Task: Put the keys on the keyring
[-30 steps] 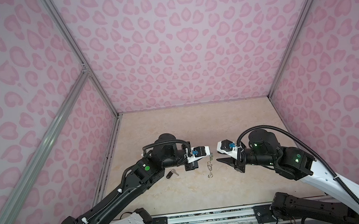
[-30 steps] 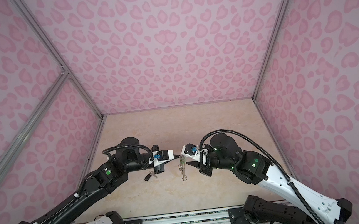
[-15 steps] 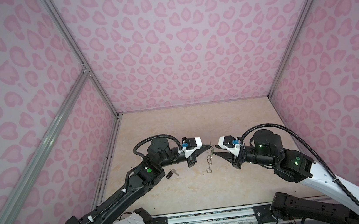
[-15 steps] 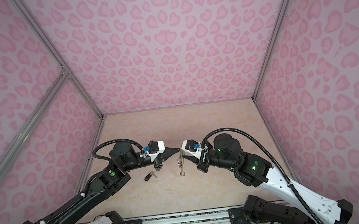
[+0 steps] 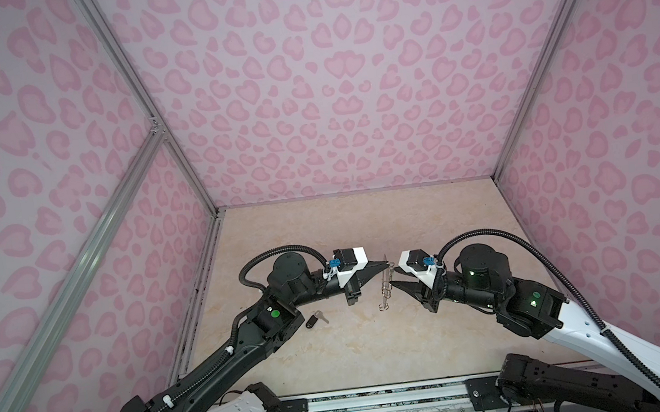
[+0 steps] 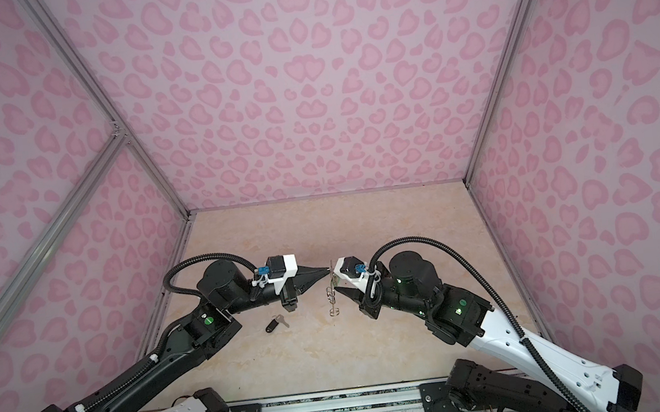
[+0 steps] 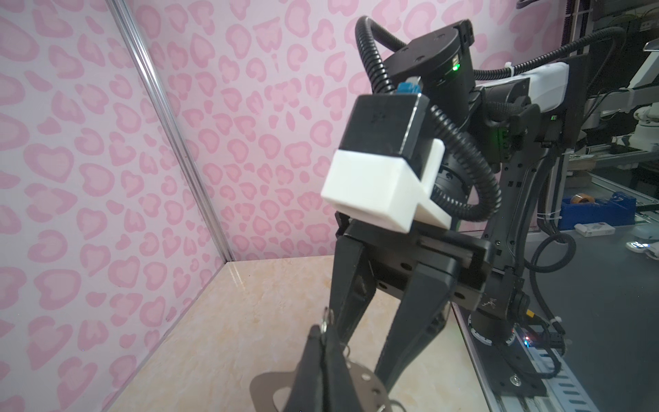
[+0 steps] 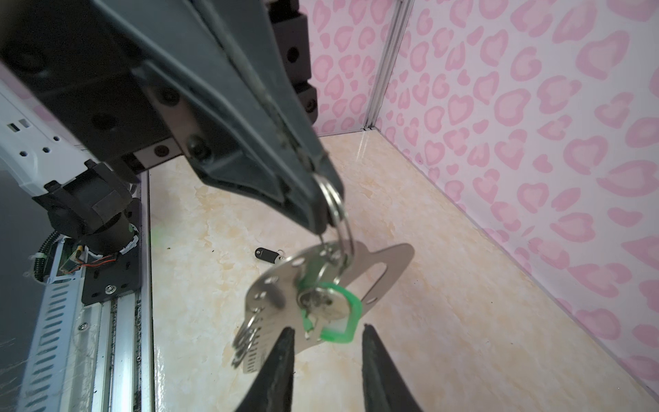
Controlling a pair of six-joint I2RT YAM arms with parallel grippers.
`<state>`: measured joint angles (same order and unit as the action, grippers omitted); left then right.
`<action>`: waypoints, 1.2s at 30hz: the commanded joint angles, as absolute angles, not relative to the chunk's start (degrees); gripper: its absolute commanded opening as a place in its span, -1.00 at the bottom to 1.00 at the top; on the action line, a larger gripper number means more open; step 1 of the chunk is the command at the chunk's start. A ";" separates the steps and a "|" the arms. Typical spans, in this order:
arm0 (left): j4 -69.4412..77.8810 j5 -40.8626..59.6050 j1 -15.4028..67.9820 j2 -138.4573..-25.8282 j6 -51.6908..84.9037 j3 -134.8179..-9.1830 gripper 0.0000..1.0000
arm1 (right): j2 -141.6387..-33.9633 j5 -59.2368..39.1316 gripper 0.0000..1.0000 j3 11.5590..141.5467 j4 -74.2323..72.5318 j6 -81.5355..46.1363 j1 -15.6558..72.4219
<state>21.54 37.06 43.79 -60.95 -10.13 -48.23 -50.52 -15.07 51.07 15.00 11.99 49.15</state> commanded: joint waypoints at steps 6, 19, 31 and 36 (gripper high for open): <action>26.35 37.95 43.74 -61.36 -8.67 -47.90 -0.94 | -49.09 -21.07 -0.29 47.05 6.01 9.22 47.94; 25.76 39.29 44.04 -60.82 -9.04 -48.60 -0.93 | -47.02 -29.81 -0.44 43.25 -1.58 6.79 44.53; 24.30 39.81 44.22 -61.43 -10.15 -49.57 -0.93 | -44.99 -32.05 -0.31 43.24 1.11 5.77 40.90; 23.91 40.51 44.21 -61.96 -10.54 -49.66 -0.94 | -47.55 -34.95 -0.25 44.95 0.13 4.80 40.78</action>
<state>22.79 39.27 44.25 -61.80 -9.87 -49.10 -46.76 -32.38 44.23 1.52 6.35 40.84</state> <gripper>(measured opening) 0.050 0.373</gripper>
